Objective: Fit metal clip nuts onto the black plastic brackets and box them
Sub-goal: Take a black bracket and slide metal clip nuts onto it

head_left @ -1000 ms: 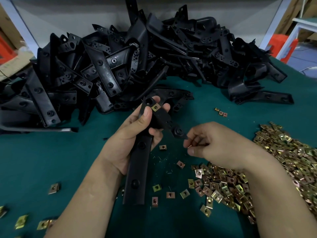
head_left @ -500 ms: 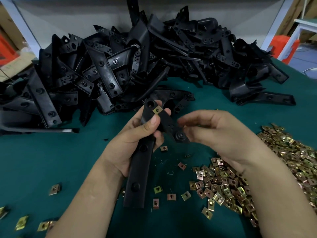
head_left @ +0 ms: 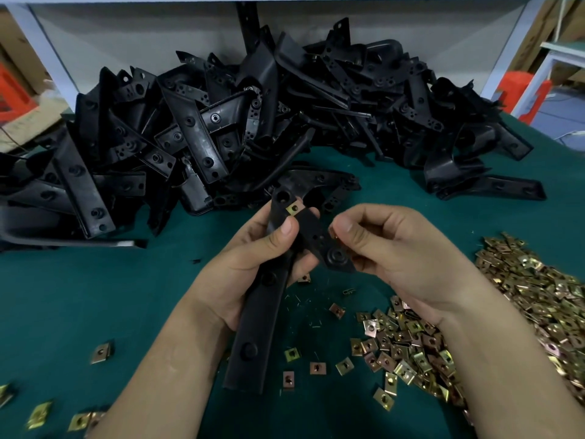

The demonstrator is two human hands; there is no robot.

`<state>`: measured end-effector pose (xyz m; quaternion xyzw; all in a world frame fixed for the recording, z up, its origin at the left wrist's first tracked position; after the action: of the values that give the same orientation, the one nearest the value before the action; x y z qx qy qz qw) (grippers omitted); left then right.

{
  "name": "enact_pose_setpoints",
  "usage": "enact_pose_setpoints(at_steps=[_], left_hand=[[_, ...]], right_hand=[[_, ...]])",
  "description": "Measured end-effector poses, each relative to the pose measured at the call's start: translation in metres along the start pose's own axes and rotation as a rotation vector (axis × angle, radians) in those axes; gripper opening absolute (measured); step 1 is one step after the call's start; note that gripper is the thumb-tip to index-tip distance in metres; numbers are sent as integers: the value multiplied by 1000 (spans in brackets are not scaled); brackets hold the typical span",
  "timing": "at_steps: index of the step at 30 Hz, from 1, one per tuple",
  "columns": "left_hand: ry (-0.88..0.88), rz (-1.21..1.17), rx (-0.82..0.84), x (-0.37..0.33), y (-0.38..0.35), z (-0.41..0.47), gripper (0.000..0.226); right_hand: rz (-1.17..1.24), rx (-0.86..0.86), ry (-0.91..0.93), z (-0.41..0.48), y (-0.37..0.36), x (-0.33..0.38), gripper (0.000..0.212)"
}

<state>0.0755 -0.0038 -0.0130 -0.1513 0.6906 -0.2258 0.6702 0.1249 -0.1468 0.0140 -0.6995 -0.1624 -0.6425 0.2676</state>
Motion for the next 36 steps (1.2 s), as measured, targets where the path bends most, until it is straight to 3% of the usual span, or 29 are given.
enact_pose_setpoints(at_steps=[8,22,26,36], left_hand=[[0,11,35,0,-2,0,46],[-20,8,53,0,0,1,40],[-23,18,44,0,1,2,33],[-46,31,52,0,3,3,36]], right_hand=[[-36,-5,-63,0,-3,-3,40],[-3,16,-127,-4,-7,-4,44],[6,9,-106,-4,-7,-2,30],[26,21,-111,-3,-7,-5,33]])
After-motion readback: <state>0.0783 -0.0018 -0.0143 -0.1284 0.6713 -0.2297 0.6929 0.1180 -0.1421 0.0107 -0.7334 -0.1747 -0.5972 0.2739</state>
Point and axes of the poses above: each hand's wrist, its own z-axis towards the middle knuckle, its own y-axis out of the back of the hand, x = y × z, the point moved 6 cm from there along z, towards the middle knuckle, and after that the axes turned 8 degrees about z, right-handed, at the moved point
